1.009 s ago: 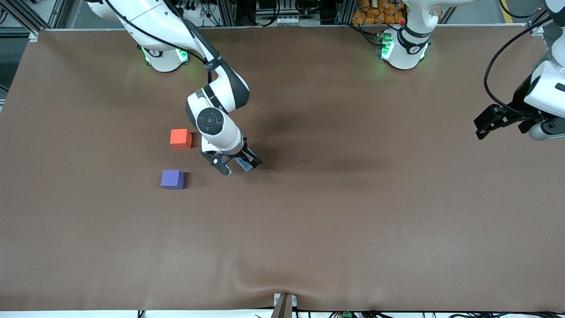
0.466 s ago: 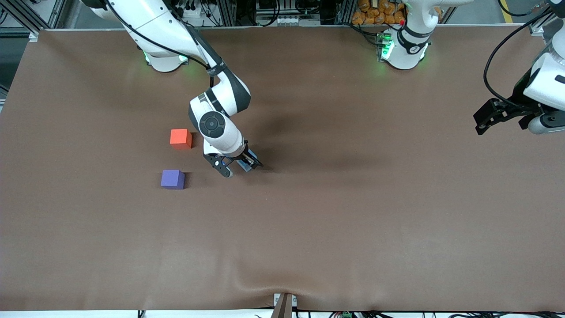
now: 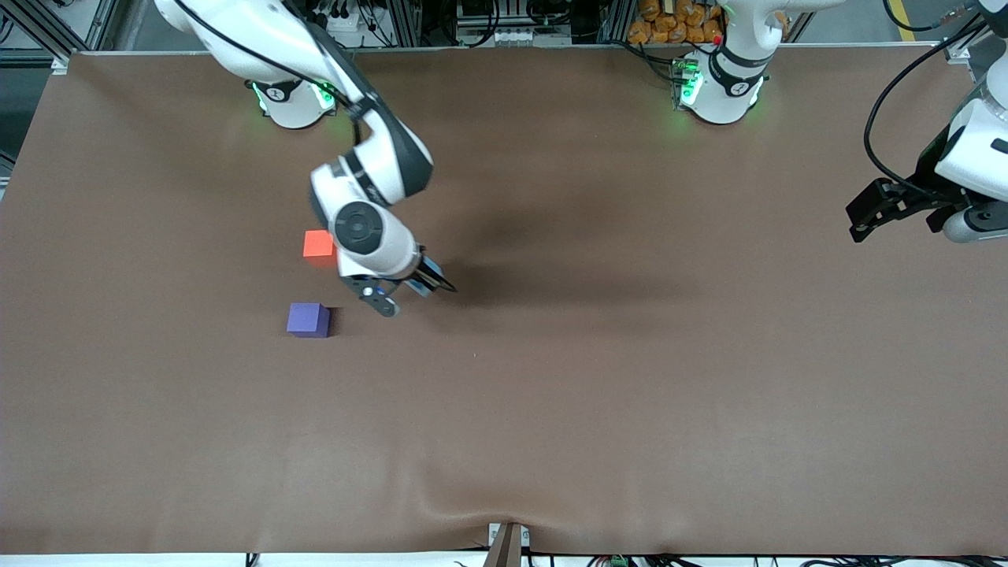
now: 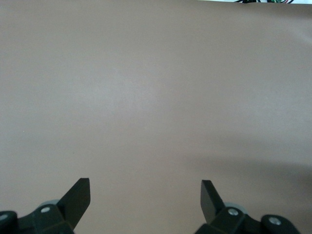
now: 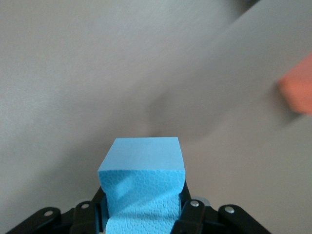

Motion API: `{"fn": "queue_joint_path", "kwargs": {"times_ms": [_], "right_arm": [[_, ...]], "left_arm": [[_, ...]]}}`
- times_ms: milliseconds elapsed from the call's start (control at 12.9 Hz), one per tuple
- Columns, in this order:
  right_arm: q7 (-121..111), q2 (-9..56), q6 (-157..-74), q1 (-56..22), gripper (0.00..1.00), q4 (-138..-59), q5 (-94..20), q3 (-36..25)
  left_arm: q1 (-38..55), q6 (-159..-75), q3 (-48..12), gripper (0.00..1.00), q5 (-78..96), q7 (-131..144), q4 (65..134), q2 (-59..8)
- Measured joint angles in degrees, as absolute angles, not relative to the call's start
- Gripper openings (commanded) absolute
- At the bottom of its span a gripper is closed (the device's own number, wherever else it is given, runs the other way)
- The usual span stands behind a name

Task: Place blue block between orange and purple blocks
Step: 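Carry the blue block with the right gripper between orange and purple blocks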

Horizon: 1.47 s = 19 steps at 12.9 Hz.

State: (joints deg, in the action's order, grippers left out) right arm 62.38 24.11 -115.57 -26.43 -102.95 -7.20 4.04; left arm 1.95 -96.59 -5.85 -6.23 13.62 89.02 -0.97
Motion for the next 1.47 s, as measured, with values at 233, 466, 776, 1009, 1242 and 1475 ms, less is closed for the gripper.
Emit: {"fn": "queue_joint_path", "kwargs": {"times_ms": [233, 466, 776, 1009, 1242, 1475], "right_arm": [[43.5, 17.1, -104.8, -20.6, 0.00, -102.7, -6.6, 2.0], [23.6, 13.3, -103.4, -19.3, 0.00, -105.7, -6.4, -4.8], [18.2, 12.8, -110.0, -19.2, 0.00, -111.5, -4.0, -6.1], [16.8, 12.8, -117.7, -19.0, 0.00, -117.2, -3.1, -6.3], [15.9, 12.8, -122.4, -18.8, 0.00, -120.3, -3.1, -6.4], [15.6, 12.7, -124.4, -18.7, 0.00, -121.2, -3.1, -6.8]], "left_arm": [[1.9, -97.7, -5.8, 1.00, -6.2, 13.6, 89.0, -1.9], [1.9, -97.8, -5.8, 1.00, -6.2, 13.6, 89.0, -2.0], [1.9, -98.1, -5.8, 1.00, -6.2, 13.6, 89.0, -2.0], [1.9, -98.4, -5.8, 1.00, -6.2, 13.6, 89.0, -2.0], [1.9, -98.4, -5.8, 1.00, -6.2, 13.6, 89.0, -2.0], [1.9, -98.4, -5.8, 1.00, -6.2, 13.6, 89.0, -2.0]]}}
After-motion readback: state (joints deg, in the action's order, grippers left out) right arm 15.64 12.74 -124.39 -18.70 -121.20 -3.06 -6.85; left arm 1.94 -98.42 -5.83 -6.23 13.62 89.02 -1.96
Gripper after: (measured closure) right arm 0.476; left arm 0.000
